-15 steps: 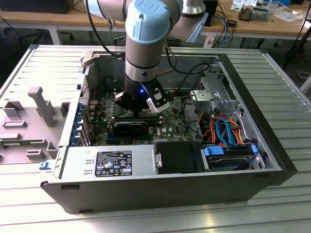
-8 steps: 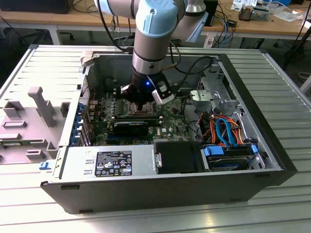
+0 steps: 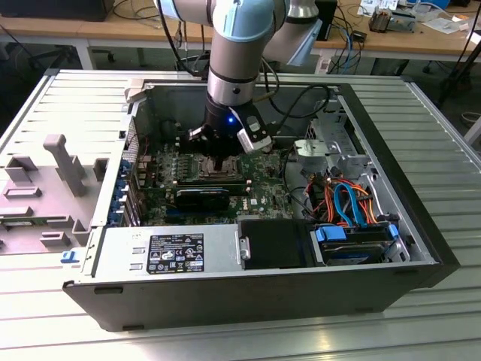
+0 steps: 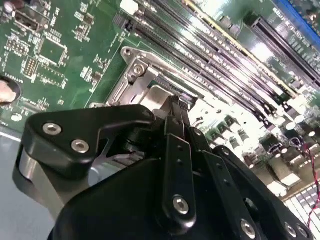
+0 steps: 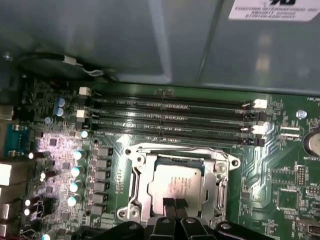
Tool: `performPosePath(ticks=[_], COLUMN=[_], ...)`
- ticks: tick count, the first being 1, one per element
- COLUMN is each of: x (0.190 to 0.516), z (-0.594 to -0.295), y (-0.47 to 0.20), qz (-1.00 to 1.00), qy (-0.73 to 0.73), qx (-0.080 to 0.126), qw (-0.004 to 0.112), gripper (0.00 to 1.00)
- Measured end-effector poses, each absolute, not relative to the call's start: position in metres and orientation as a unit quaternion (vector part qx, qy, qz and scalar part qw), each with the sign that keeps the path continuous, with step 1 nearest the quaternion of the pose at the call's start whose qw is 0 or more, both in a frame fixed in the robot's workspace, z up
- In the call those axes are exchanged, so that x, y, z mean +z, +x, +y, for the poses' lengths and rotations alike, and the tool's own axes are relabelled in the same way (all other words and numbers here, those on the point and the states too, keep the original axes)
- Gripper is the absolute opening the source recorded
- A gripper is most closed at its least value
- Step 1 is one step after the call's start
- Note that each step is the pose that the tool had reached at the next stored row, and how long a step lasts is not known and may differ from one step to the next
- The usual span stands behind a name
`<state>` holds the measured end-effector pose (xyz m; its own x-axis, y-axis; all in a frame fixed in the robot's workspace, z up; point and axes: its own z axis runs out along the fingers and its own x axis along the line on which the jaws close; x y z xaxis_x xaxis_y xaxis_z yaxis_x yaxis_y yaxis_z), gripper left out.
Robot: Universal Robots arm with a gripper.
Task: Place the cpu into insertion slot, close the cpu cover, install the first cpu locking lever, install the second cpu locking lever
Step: 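Install the second cpu locking lever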
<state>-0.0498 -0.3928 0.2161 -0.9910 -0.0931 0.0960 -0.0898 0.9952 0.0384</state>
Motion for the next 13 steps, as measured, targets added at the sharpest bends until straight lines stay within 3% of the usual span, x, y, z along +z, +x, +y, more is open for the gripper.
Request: performPosePath(ticks=[5, 13], x=[0.24, 0.243], z=[-0.393, -0.393], y=[-0.05, -0.05], qz=[-0.998, -0.998], qy=[0.046, 0.046], qx=[-0.017, -0.017], qw=[0.049, 0.049], gripper=[0.11, 0.11])
